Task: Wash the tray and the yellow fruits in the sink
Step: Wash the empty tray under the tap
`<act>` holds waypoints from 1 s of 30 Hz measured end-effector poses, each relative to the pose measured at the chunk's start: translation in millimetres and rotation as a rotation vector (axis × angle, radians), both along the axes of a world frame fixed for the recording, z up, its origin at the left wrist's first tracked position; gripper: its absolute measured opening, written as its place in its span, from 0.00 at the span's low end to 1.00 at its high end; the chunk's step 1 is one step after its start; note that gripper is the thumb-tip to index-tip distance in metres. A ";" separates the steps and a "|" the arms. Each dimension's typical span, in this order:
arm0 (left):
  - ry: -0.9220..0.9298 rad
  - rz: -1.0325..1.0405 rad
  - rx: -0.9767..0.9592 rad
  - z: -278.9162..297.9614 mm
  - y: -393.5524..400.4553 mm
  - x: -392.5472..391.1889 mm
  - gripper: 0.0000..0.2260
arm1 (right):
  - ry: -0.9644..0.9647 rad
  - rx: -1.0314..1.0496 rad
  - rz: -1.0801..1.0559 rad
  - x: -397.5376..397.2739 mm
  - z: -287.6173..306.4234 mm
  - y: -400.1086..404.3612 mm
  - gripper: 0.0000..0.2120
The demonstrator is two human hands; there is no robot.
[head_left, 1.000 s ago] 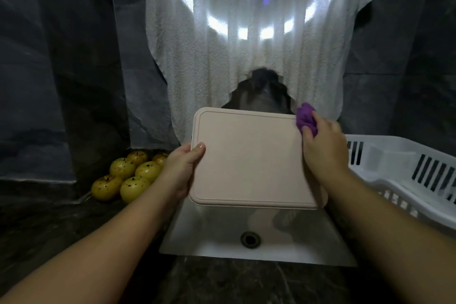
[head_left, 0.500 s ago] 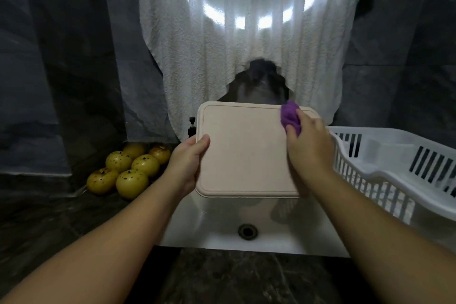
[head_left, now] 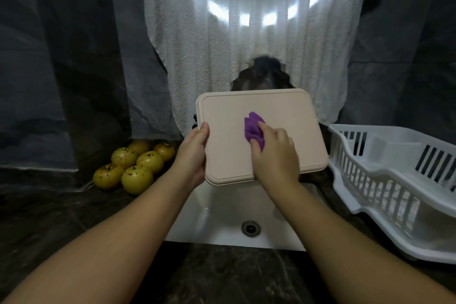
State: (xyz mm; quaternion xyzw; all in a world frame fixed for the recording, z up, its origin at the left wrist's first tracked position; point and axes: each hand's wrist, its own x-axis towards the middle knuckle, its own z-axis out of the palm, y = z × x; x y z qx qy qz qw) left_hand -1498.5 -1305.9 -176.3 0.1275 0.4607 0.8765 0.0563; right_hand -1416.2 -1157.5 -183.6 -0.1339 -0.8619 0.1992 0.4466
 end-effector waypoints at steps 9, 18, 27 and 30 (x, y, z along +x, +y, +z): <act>-0.040 -0.024 0.051 -0.8 -2.7 3.6 0.16 | -0.047 0.155 0.160 6.4 -21.3 -14.9 0.23; -0.150 -0.076 0.052 -1.3 5.1 8.9 0.22 | 0.016 0.368 0.328 23.6 -25.4 -45.6 0.20; -0.098 -0.007 -0.072 -18.8 -32.6 -6.4 0.14 | 0.057 0.069 -0.063 24.1 5.2 93.1 0.22; -0.107 -0.014 -0.096 -20.9 -23.6 -1.4 0.15 | 0.070 -0.012 -0.112 19.4 5.2 82.5 0.21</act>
